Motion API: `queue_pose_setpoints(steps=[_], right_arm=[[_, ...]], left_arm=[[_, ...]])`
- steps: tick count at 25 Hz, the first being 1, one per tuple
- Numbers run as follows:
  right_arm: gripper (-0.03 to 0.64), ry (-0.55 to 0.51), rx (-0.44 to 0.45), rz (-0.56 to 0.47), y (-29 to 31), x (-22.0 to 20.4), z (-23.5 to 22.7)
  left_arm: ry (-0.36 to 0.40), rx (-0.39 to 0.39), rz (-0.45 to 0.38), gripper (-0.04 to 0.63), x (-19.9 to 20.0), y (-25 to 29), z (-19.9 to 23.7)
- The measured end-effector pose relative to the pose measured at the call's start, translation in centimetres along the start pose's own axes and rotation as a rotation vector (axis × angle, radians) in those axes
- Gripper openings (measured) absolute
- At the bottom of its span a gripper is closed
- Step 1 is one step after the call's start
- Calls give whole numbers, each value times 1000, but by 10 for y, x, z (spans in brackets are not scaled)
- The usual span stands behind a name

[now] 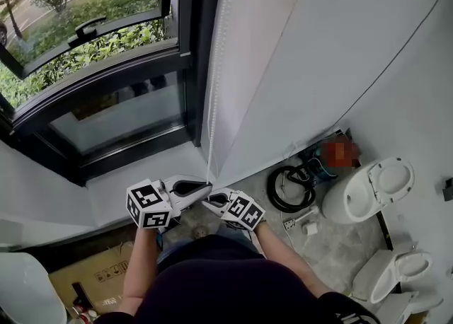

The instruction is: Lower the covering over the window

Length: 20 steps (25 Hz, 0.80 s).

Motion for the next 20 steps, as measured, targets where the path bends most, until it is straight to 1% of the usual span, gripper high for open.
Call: queue_pose_setpoints(steps=[1, 4, 5, 6, 7, 10, 16, 18, 20], right_arm=[[14, 19, 21, -6, -1, 0, 0], [16, 126, 112, -48, -11, 7, -4], [41, 143, 120, -68, -17, 12, -6], [98, 142, 117, -88, -24, 19, -8], [136, 127, 110, -104, -32, 26, -10], [141, 47, 101, -149, -59, 53, -14], [141, -123, 90, -227, -112, 106, -14], [141, -177, 82, -222, -128, 117, -12], [141, -235, 78, -189, -138, 123, -8]], left_arm=[[8, 8, 11, 12, 0, 1, 0], [23, 30, 48, 12, 1, -2, 1], [17, 31, 49, 12, 0, -3, 2], [9, 30, 45, 12, -1, -5, 3], [0, 28, 36, 12, -2, -6, 3], [-13, 18, 18, 12, -4, -7, 2], [-14, 0, 20, 12, -5, -5, 3], [-21, -8, 13, 12, -6, -5, 3], [-26, -16, 9, 12, -7, -5, 2]])
Point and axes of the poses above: the fingertips, and each gripper's own axes: y forward along the fingers, z to its left, x out of its top, the point moved 8 cm from there along -y, backward along the fingers, and after that the axes turned 8 degrees about -x, right-handed, at the moved point
